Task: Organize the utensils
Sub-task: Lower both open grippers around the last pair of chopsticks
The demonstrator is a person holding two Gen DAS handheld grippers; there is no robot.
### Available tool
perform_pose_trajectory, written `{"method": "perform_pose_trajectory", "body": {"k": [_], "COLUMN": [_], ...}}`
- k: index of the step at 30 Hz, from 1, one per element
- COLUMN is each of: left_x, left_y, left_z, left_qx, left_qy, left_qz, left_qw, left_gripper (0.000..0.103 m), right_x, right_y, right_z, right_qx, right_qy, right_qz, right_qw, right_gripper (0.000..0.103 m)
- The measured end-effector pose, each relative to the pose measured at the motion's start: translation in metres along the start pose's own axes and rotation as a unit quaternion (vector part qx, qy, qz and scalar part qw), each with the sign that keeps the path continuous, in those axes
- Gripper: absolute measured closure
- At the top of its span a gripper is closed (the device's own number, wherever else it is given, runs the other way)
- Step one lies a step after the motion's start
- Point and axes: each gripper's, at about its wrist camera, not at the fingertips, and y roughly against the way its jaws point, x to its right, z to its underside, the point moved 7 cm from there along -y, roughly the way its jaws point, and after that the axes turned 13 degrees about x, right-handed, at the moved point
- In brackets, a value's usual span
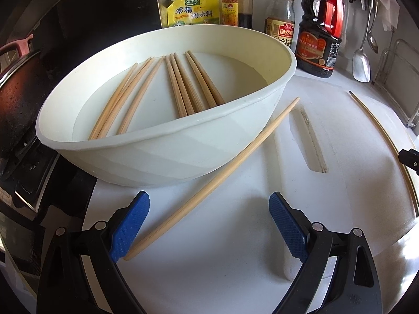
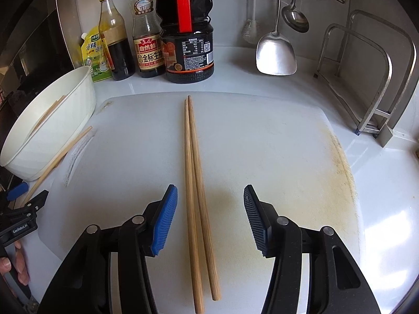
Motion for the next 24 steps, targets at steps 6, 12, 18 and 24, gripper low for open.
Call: {"method": "perform_pose_trajectory", "body": {"k": [6, 12, 18, 24], "left_x": [0.004, 0.003, 0.011, 0.021], "left_y": [-0.002, -0.005, -0.002, 0.002], "left_z": [-0.001, -0.001, -0.002, -0.004], "left_qx": [0.002, -0.003, -0.003, 0.001], "left_qy": [-0.001, 0.012, 0.020, 0.007], "left_qz": [0.003, 0.007, 0.019, 0.033], "left_qw": [1.0000, 0.9999, 0.9996, 0.9994], "left_gripper": [0.014, 0.015, 0.035, 0.061], "right_x": [-0.001, -0.001, -0.006, -0.011], "right_y": [0.000, -0.002, -0.005, -0.008], "right_z": [0.006, 0.004, 0.001, -0.002], "right_qx": [-0.009, -0.004, 0.003, 0.008], "right_qy": [0.013, 0.018, 0.027, 0.043], "right_qz": [0.002, -0.003, -0.008, -0.019], "right_qw": [1.000, 1.000, 1.000, 0.999], "right_gripper": [0.052, 0.052, 0.057, 0.067]}}
